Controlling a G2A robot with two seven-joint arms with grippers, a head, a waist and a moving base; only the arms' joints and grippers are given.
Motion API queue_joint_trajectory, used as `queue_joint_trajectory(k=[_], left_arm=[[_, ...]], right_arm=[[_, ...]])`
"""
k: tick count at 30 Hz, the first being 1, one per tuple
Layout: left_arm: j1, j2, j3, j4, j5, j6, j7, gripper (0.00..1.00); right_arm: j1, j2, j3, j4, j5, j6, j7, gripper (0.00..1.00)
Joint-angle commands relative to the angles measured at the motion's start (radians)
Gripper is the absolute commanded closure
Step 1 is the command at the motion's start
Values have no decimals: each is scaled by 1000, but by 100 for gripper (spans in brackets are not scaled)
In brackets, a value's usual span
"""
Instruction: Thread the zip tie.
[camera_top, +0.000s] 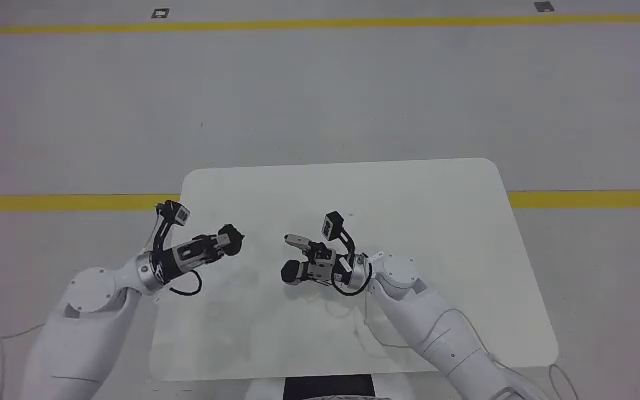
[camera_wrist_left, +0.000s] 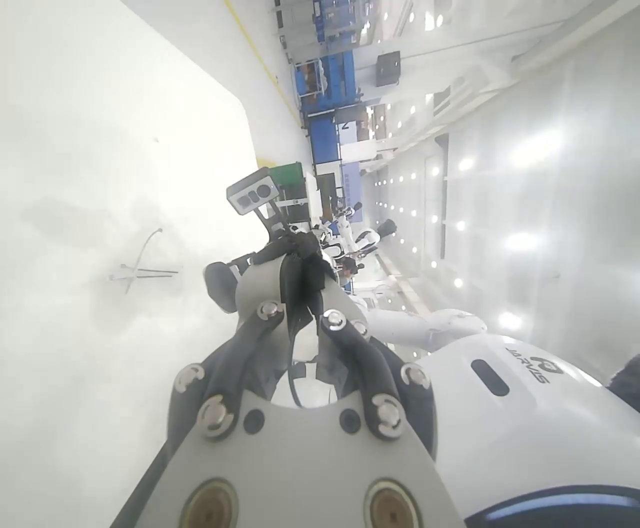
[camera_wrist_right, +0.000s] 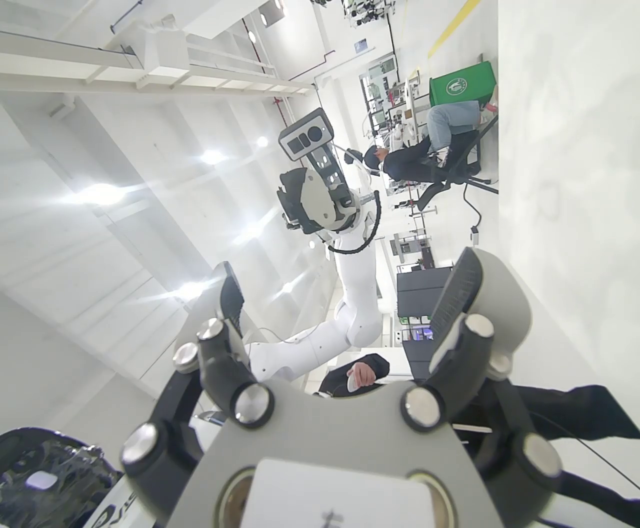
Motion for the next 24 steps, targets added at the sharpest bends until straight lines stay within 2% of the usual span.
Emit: queue_joint_trajectory(k=[1,2,5,9,12,15,18,24], left_arm=[[-2,-5,-3,-15,64,0,94,100],[-2,-11,-9,-26,76,0,148,100],[1,-28,-25,-53,106,0,236,100],[-2,-54,-56,-83,140,0,326,100],[-3,-76,-83,-93,167,0,363,100],[-9,-103,-112,-88,133,0,364,100],[-18,-130,-138,-60,73,0,313,100],[-18,-130,-138,-60,73,0,313,100]], right_arm=[[0,0,0,0,0,0,0,0],[0,0,0,0,0,0,0,0],[0,0,0,0,0,0,0,0],[0,0,0,0,0,0,0,0],[0,0,0,0,0,0,0,0],[0,0,0,0,0,0,0,0],[0,0,0,0,0,0,0,0],[0,0,0,0,0,0,0,0]])
